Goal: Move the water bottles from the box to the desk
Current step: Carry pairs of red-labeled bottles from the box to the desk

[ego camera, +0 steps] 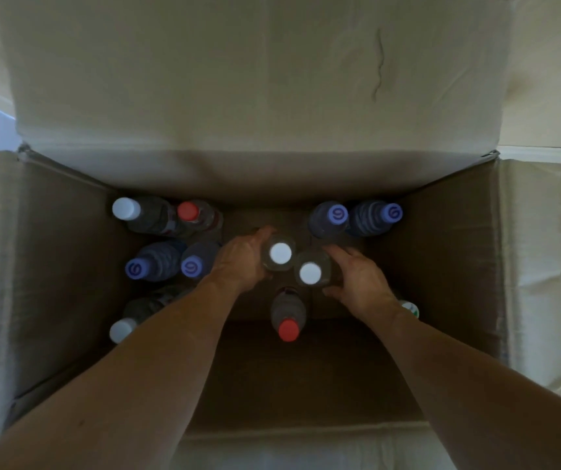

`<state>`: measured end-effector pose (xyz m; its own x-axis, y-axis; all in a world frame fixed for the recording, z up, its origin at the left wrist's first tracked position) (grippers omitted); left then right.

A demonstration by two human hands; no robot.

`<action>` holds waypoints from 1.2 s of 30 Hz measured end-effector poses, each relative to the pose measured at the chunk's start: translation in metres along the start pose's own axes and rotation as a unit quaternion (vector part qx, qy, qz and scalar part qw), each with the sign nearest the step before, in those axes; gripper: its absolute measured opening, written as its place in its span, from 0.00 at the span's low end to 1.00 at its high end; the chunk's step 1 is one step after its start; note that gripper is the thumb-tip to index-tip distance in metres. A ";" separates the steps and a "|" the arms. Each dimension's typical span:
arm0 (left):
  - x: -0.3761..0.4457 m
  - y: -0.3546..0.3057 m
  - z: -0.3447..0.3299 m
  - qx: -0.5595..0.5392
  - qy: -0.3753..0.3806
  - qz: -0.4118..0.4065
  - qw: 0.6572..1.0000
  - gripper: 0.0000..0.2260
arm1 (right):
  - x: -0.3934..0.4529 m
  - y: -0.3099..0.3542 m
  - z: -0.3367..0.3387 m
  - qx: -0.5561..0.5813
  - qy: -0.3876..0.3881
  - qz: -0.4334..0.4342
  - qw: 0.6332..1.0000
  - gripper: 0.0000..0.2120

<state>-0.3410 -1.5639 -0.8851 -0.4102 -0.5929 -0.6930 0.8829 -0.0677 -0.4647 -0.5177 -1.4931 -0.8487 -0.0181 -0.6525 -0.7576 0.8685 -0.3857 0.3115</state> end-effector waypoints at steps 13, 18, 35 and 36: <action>-0.018 -0.007 0.017 -0.086 -0.010 -0.027 0.996 0.29 | -0.007 0.002 0.012 0.082 -0.012 0.023 0.996 0.36; -0.050 -0.029 0.054 -0.182 0.016 -0.024 0.983 0.32 | -0.035 0.011 0.045 0.161 0.022 0.025 0.986 0.36; -0.213 -0.141 0.220 -0.526 0.028 -0.026 0.850 0.22 | -0.182 0.104 0.221 0.502 0.020 0.078 0.861 0.21; -0.223 -0.150 0.226 -0.531 0.035 -0.031 0.846 0.23 | -0.191 0.109 0.228 0.514 0.017 0.079 0.854 0.23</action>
<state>-0.3307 -1.6028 -0.5367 -0.4929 -0.5637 -0.6628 0.1715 0.6839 -0.7091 -0.5328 -1.5597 -0.5395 0.0893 -0.7363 -0.6708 -0.0354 -0.6754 0.7366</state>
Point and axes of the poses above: each hand's wrist, its own x-axis towards the middle knuckle, its own z-axis out of the back of the hand, y = z × x, the point moved 7 cm from there along x, towards the middle knuckle, and after that the axes turned 4 degrees about y, right-handed, at the moved point
